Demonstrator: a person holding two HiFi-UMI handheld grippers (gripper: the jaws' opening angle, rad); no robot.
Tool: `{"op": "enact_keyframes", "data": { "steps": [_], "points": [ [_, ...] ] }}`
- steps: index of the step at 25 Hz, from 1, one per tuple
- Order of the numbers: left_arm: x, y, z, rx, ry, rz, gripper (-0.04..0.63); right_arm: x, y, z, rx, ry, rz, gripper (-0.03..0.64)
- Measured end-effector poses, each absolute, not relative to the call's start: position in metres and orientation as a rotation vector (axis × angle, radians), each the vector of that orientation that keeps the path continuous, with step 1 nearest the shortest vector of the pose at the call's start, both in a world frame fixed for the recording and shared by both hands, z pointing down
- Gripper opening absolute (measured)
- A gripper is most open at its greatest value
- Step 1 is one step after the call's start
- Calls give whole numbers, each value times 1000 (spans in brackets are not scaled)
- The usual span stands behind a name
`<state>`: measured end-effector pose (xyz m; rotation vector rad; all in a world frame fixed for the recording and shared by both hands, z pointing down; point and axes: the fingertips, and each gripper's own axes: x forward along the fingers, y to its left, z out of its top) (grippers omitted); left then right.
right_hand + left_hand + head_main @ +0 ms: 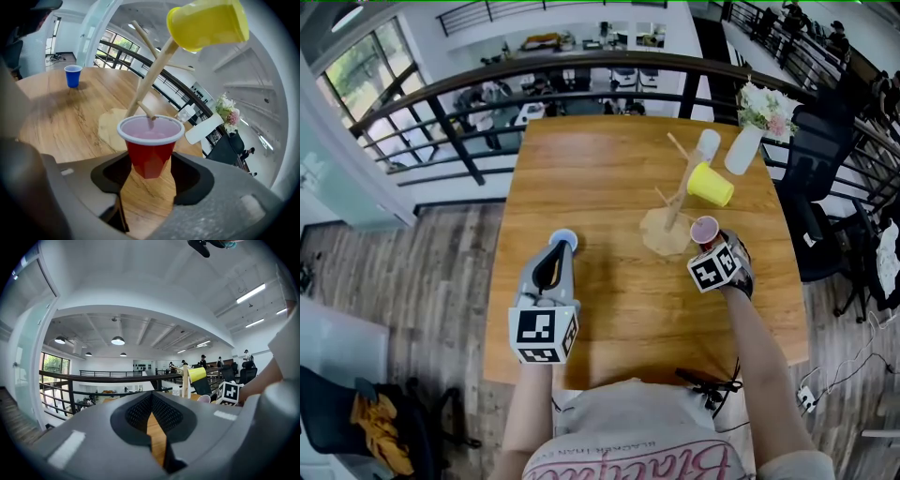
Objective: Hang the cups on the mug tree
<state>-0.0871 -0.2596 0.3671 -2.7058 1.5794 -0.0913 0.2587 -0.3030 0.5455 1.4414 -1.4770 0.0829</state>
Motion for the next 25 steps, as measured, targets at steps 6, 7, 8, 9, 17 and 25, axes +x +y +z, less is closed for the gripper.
{"op": "enact_keyframes", "data": {
  "steps": [6,7,8,9,17,25],
  "points": [
    [-92,-259,369,-2702,1601,-97,14,236,-313,537,1345,-1464,-91,252],
    [-92,-259,369,-2702,1602,-97,14,234,-315,536,1327,-1456,-124,252],
    [-92,-258,370,-2702,1604,-99,14,231,-317,535,1309,-1447,-156,252],
    [-92,-258,370,-2702,1605,-100,14,229,-318,534,1291,-1439,-185,252],
    [-92,-255,371,-2697,1618,-92,14,210,-328,534,1112,-1353,-398,253],
    [-96,-253,369,-2690,1630,-90,14,200,-334,537,912,-1244,-531,255]
  ]
}}
